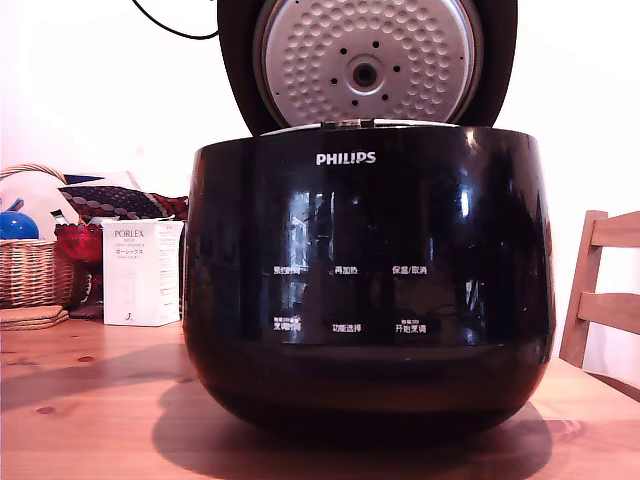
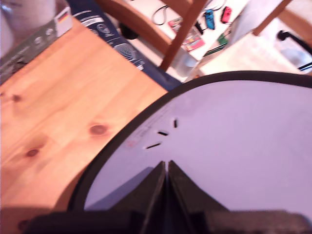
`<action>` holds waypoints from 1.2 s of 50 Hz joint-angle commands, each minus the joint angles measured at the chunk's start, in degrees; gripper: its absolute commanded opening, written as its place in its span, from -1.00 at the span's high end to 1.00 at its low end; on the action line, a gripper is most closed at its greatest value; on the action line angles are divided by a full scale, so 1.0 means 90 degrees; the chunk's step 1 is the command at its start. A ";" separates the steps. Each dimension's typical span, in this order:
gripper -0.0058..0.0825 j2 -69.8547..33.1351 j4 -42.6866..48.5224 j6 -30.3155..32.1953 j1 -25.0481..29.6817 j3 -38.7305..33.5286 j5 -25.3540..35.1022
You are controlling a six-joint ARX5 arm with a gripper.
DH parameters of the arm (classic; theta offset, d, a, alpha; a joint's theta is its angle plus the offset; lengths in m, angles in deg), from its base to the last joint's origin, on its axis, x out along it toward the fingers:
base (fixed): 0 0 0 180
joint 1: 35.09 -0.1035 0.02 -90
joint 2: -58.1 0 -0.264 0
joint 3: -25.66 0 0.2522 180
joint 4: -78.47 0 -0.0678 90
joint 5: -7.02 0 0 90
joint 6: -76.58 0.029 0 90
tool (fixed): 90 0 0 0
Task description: Close the rice cooker by pressing the lid down with medium force
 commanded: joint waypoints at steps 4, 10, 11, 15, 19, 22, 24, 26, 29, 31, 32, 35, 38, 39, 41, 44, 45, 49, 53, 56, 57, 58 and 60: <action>0.92 -0.0204 -0.0034 0.0053 0.0121 0.0039 -0.0090; 0.92 -0.0199 -0.0061 0.0053 0.0168 0.0039 -0.0090; 0.92 -0.0197 -0.0066 0.0053 0.0180 0.0039 -0.0092; 0.92 -0.0172 -0.0075 0.0053 0.0216 0.0039 -0.0090; 0.92 -0.0163 -0.0070 0.0053 0.0257 0.0039 -0.0092; 0.92 -0.0136 -0.0056 0.0053 0.0287 0.0039 -0.0092; 0.92 -0.0129 -0.0063 0.0053 0.0301 0.0039 -0.0090; 0.92 -0.0121 -0.0066 0.0053 0.0321 0.0039 -0.0095; 0.92 -0.0068 -0.0061 0.0053 0.0345 0.0039 -0.0095; 0.92 -0.0044 -0.0078 0.0053 0.0369 0.0036 -0.0121; 0.92 -0.0029 -0.0085 0.0053 0.0381 0.0036 -0.0141; 0.92 0.0041 -0.0087 0.0051 0.0403 0.0032 -0.0146; 0.92 0.0068 -0.0104 0.0051 0.0413 0.0029 -0.0155; 0.92 0.0087 -0.0104 0.0051 0.0413 0.0027 -0.0158; 0.92 0.0114 -0.0117 0.0051 0.0415 0.0027 -0.0165; 0.92 0.0129 -0.0172 0.0044 0.0442 0.0027 -0.0185; 0.92 0.0141 -0.0194 0.0039 0.0447 0.0027 -0.0185; 0.92 0.0170 -0.0257 0.0027 0.0454 0.0027 -0.0214; 0.92 0.0202 -0.0272 0.0027 0.0461 0.0027 -0.0318; 0.92 0.0219 -0.0291 0.0024 0.0498 0.0024 -0.0330; 0.92 0.0240 -0.0291 0.0024 0.0498 0.0024 -0.0330; 0.92 0.0253 -0.0313 0.0024 0.0498 0.0022 -0.0333; 0.92 0.0257 -0.0381 -0.0005 0.0500 0.0017 -0.0350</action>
